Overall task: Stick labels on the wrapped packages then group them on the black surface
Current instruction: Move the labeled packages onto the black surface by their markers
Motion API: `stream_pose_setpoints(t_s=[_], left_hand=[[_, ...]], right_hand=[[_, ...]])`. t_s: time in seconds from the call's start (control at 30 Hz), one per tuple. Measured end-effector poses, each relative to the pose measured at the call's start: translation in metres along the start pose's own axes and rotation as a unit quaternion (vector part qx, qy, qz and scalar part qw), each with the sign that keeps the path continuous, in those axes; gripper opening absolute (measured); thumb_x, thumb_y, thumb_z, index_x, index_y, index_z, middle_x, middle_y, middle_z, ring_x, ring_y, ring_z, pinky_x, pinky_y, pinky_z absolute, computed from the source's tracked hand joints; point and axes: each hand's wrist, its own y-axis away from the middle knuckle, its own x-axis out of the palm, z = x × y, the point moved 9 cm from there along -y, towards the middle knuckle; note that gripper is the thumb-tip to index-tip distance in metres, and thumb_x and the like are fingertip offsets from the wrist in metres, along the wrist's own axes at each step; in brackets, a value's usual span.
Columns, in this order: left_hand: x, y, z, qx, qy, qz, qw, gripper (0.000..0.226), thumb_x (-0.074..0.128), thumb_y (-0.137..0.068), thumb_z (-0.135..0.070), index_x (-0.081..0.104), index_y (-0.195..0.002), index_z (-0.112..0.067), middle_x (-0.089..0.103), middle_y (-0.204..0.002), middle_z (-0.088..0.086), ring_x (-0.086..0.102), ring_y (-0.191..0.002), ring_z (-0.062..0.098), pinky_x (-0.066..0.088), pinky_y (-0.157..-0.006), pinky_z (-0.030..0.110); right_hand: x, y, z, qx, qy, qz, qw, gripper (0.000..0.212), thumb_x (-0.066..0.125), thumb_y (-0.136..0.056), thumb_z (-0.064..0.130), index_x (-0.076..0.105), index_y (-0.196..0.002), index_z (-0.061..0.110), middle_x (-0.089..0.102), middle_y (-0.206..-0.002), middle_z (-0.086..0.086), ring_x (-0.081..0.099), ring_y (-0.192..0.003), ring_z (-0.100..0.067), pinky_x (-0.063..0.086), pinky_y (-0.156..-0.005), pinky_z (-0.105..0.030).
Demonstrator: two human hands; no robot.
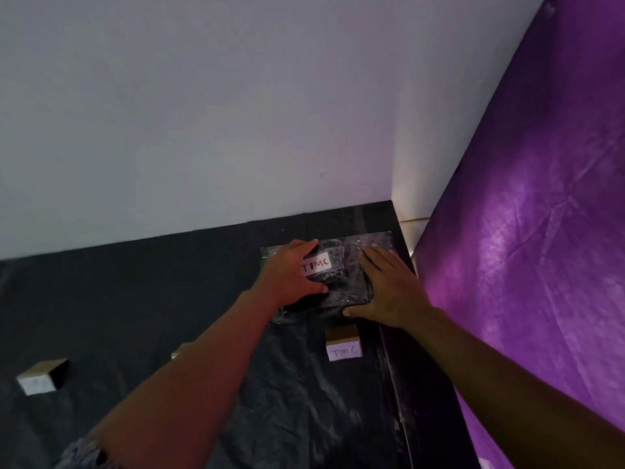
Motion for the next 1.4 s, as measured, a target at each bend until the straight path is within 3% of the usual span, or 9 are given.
stream_pose_setpoints(t_s=[0.17,0.37,0.5,0.6,0.73,1.03,1.4], left_hand=[[0.013,-0.016,-0.007,0.009,-0.013,0.024,1.000,0.103,0.088,-0.058,-0.050,0.043,-0.145,-0.020,0.052,-0.138,0.000,0.049,-0.123,0.021,0.040,-0.105,0.035],[0.014,-0.014,-0.008,0.030,-0.024,0.023,0.999,0.104,0.088,-0.057,-0.051,0.041,-0.146,-0.024,0.051,-0.142,0.000,0.048,-0.126,0.021,0.038,-0.106,0.035],[0.007,-0.007,-0.012,0.030,-0.019,-0.005,0.999,0.110,0.086,-0.058,-0.057,0.034,-0.150,-0.029,0.039,-0.153,0.000,0.037,-0.137,0.021,0.032,-0.115,0.041],[-0.010,0.003,-0.011,0.027,0.013,-0.052,0.998,0.094,0.081,-0.067,-0.057,0.042,-0.146,-0.025,0.043,-0.150,0.003,0.040,-0.137,0.020,0.033,-0.115,0.040],[-0.049,0.027,-0.001,0.043,-0.018,-0.154,0.987,0.065,0.065,-0.076,-0.050,0.059,-0.134,-0.020,0.057,-0.135,0.005,0.055,-0.124,0.023,0.049,-0.100,0.045],[-0.146,0.149,0.087,-0.027,-0.045,-0.293,0.955,0.048,0.066,-0.084,-0.040,0.064,-0.127,-0.019,0.061,-0.127,0.002,0.060,-0.115,0.021,0.051,-0.094,0.043],[-0.233,0.379,0.230,-0.167,-0.083,-0.380,0.906,0.046,0.073,-0.084,-0.032,0.063,-0.128,-0.020,0.059,-0.129,0.001,0.058,-0.116,0.021,0.050,-0.095,0.039]], right_hand=[[-0.003,0.008,-0.001,0.020,-0.041,-0.019,0.999,0.120,0.067,-0.071,0.076,0.012,-0.158,0.015,0.010,-0.166,-0.004,0.003,-0.153,-0.020,-0.001,-0.123,-0.034],[0.001,0.008,-0.001,0.025,-0.053,-0.003,0.998,0.121,0.067,-0.073,0.074,0.003,-0.158,0.016,0.002,-0.167,-0.003,-0.005,-0.152,-0.018,-0.008,-0.119,-0.031],[-0.002,0.009,0.005,-0.011,-0.069,-0.019,0.997,0.112,0.065,-0.077,0.071,0.009,-0.158,0.019,0.005,-0.166,-0.002,-0.008,-0.151,-0.013,-0.001,-0.124,-0.043],[-0.021,0.009,0.017,-0.046,-0.090,-0.080,0.992,0.090,0.062,-0.084,0.055,0.019,-0.156,0.023,0.019,-0.163,0.002,0.007,-0.152,-0.014,0.013,-0.124,-0.049],[-0.042,-0.003,0.051,-0.067,-0.102,-0.126,0.984,0.069,0.056,-0.092,0.041,0.031,-0.154,0.024,0.031,-0.160,0.002,0.020,-0.149,-0.014,0.016,-0.123,-0.041],[-0.042,-0.034,0.212,-0.168,-0.095,-0.196,0.961,0.054,0.048,-0.094,0.039,0.051,-0.143,0.017,0.053,-0.145,-0.004,0.046,-0.137,-0.021,0.036,-0.114,-0.046],[0.031,-0.027,0.454,-0.282,-0.097,-0.128,0.946,0.057,0.039,-0.095,0.045,0.046,-0.147,0.021,0.047,-0.150,-0.001,0.037,-0.143,-0.017,0.029,-0.118,-0.043]])
